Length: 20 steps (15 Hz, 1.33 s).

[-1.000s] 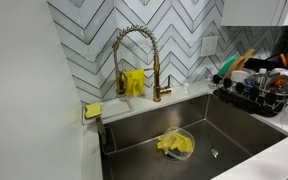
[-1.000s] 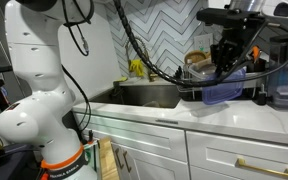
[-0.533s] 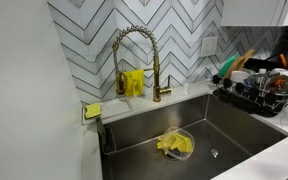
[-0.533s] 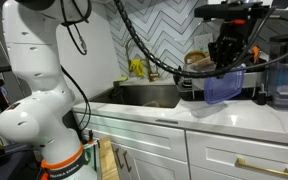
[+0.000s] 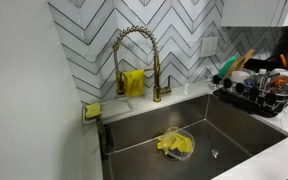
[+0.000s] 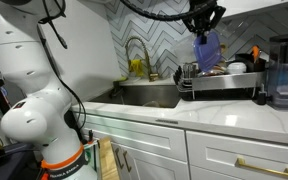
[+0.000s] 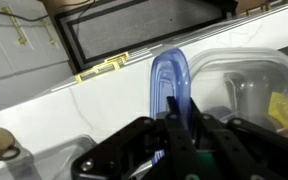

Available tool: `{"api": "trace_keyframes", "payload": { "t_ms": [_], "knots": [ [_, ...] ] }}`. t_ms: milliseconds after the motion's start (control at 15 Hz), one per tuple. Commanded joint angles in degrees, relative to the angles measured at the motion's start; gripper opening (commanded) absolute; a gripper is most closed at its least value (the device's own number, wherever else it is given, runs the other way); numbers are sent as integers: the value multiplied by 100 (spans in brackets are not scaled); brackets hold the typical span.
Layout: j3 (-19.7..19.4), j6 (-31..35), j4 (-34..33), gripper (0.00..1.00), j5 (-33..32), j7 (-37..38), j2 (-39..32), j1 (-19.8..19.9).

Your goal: Put the container on the drying rack

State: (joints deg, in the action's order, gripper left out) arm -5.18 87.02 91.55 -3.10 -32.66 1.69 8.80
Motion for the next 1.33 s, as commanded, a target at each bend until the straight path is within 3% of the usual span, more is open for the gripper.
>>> {"api": "trace_keyframes", "payload": {
  "t_ms": [0,200,267,467,533,800,1267],
  "knots": [
    [185,624,657,3,-345,-322,644,-386],
    [276,1571,1117,3,-235,-561,916,-646],
    [224,985,553,11,-251,-304,584,-612],
    [262,1397,832,11,-252,-377,711,-718],
    [255,1420,859,3,-253,-401,723,-715],
    [357,2611,1166,3,-669,-601,741,-797],
    [496,4100,1357,3,-1070,-767,335,-942]
  ]
}}
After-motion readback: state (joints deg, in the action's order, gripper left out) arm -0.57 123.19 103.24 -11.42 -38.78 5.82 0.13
